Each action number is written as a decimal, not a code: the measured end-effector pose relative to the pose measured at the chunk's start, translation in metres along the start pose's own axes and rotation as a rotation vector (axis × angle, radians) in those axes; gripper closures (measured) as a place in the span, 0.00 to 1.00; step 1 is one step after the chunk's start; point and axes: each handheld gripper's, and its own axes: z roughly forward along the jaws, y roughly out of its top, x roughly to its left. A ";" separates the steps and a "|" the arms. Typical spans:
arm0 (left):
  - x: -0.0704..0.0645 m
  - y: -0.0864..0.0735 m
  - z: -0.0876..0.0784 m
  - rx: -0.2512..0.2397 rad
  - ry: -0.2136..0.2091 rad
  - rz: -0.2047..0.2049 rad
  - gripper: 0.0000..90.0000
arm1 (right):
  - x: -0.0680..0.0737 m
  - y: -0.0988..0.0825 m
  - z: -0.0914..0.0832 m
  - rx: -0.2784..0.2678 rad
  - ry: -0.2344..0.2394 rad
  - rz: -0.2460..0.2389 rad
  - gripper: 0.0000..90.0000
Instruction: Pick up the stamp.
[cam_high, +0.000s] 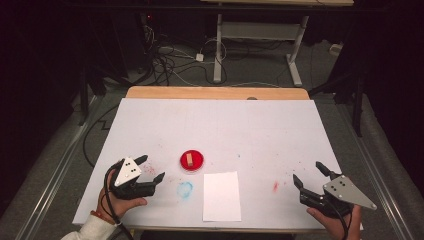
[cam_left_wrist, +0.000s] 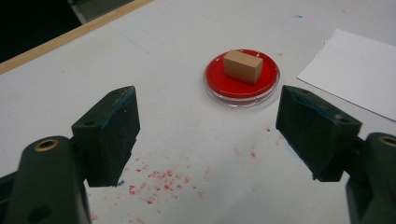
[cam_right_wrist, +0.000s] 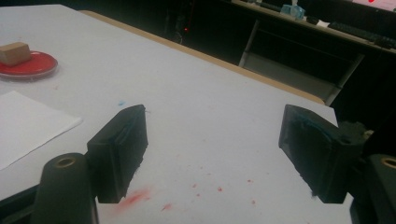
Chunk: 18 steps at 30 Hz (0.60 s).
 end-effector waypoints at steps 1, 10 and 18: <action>0.000 -0.001 0.000 0.002 -0.003 0.000 0.23 | -0.001 -0.001 0.000 0.005 0.004 -0.001 0.27; -0.001 0.001 -0.004 -0.003 0.006 0.008 0.23 | 0.001 0.001 0.002 0.009 0.006 -0.006 0.27; 0.000 0.003 -0.001 0.016 -0.013 0.025 0.23 | 0.002 0.003 0.002 0.006 0.008 -0.025 0.27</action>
